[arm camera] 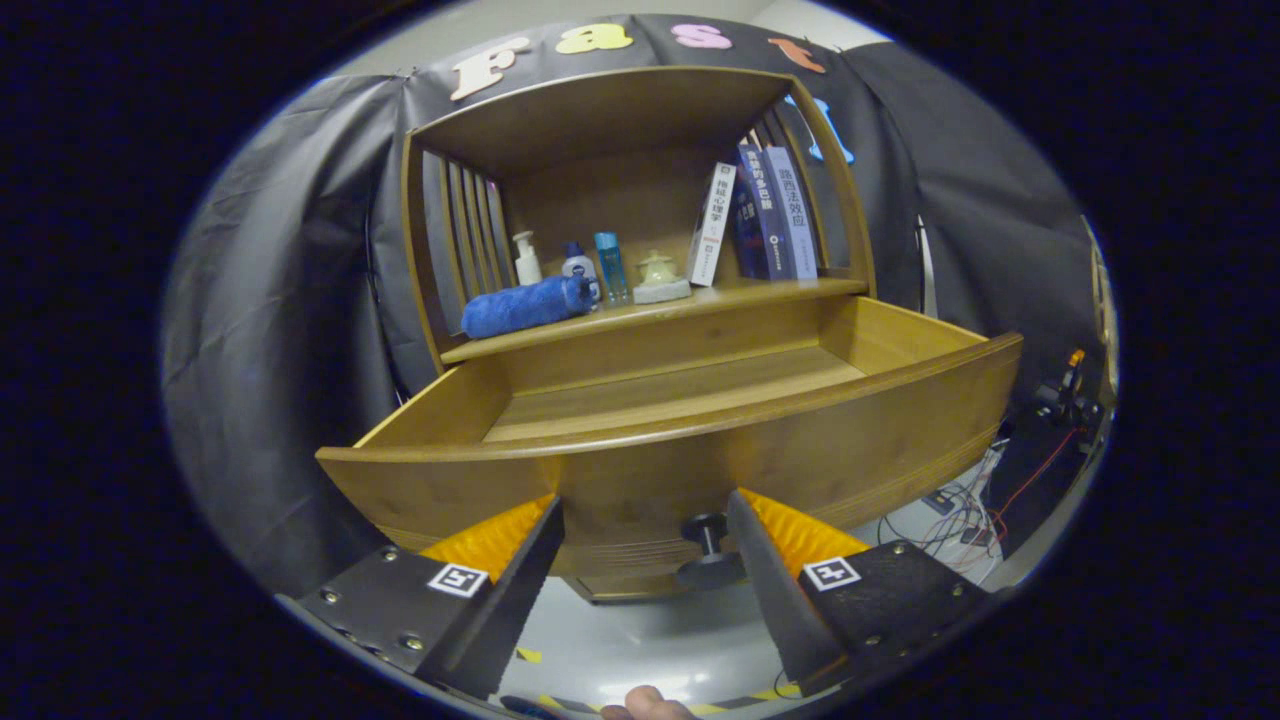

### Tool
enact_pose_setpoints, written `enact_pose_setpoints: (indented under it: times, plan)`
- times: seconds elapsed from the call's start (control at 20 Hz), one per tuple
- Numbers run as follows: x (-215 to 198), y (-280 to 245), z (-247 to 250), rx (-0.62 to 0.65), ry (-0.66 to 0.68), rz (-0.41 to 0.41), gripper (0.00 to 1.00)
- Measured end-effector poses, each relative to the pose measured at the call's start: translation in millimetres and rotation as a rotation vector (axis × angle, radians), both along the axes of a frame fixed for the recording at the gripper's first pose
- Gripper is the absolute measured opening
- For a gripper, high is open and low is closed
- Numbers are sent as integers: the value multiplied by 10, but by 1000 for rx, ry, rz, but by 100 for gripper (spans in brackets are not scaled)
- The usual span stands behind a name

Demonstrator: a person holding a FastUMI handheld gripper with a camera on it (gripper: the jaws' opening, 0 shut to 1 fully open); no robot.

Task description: Pull open the drawer, take out the items inside it, and place them on the countertop above the cabinet.

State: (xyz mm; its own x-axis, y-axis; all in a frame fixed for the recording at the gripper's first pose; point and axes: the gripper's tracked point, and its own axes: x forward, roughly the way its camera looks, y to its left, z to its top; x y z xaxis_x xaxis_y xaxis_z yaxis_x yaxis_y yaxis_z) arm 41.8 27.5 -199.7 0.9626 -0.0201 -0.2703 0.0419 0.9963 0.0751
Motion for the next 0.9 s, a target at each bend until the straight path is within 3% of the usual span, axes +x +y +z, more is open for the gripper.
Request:
enact_pose_setpoints:
  times: [0.15, 0.9]
  plan:
    - [24, -28, -33, -89, -18, 8, 100]
    - [387, -63, 18, -100, -67, 24, 100]
